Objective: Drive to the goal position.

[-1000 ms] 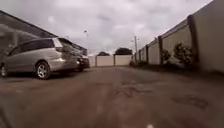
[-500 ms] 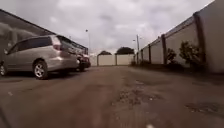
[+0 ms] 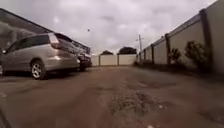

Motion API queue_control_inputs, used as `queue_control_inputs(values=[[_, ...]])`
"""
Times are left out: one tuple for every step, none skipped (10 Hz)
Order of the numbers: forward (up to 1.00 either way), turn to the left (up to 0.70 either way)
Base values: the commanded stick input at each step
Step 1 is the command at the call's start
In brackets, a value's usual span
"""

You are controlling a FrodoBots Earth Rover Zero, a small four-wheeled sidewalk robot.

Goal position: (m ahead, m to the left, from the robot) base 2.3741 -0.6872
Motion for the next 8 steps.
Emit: queue_control_inputs(values=[[0.6, 0.03], [0.6, 0.07], [0.6, 0.12], [0.6, 0.08], [0.6, 0.0], [0.6, 0.0], [0.6, 0.0], [0.6, 0.0]])
